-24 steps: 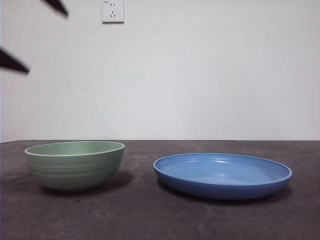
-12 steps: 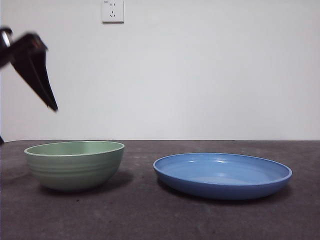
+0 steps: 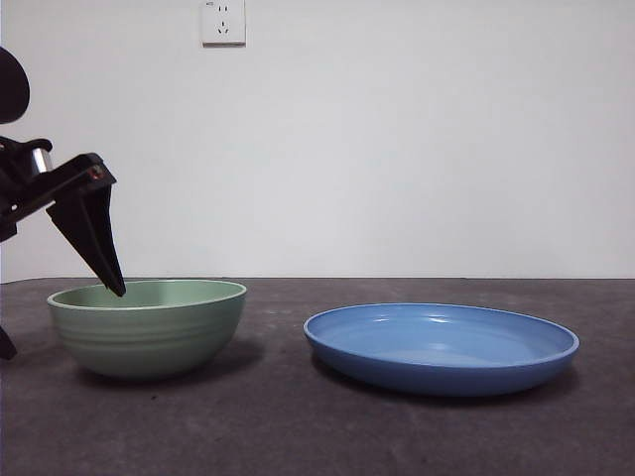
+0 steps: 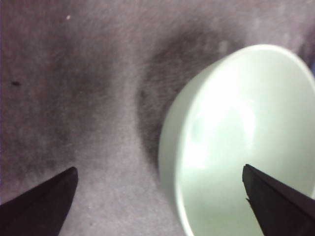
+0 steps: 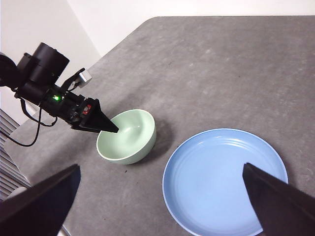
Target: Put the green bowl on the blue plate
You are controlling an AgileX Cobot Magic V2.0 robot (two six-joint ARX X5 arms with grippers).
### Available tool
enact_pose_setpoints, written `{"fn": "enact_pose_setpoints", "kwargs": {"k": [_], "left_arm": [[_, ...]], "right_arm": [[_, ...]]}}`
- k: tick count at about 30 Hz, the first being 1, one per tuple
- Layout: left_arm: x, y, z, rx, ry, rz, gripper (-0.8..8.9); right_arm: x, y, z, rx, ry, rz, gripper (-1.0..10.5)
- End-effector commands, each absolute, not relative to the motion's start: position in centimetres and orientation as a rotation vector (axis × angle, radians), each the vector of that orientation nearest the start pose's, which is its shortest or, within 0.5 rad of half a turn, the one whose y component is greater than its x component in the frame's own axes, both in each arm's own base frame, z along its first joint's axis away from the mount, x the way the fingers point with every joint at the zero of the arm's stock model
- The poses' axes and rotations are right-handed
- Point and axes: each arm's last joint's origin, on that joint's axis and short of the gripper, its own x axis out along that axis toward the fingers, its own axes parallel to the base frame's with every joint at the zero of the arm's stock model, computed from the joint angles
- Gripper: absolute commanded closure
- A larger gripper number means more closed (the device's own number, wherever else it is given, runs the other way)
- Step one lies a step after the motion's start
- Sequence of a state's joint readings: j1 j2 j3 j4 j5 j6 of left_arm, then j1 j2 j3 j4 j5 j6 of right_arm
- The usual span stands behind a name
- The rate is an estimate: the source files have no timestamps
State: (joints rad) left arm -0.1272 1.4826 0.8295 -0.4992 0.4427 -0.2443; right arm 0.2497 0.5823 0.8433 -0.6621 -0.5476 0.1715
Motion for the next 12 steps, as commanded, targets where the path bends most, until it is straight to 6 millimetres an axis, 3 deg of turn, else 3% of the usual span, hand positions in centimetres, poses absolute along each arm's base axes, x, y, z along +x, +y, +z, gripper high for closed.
{"fn": "enact_pose_setpoints", "kwargs": {"k": [1, 8, 12], "left_arm": [[27.01, -4.73, 17.96, -0.374, 1.205, -0.374, 3.61], [27.17, -4.75, 17.93, -0.355, 1.189, -0.389, 6.96], [27.17, -4.76, 17.93, -0.351, 1.188, -0.392, 7.73]], "right_arm": [[9.85, 4.12, 33.89, 0.222, 0.455, 0.759, 3.6], [9.85, 4.12, 33.89, 0.222, 0.456, 0.759, 3.6], [9.85, 4.12, 33.89, 0.222, 0.456, 0.759, 3.6]]}}
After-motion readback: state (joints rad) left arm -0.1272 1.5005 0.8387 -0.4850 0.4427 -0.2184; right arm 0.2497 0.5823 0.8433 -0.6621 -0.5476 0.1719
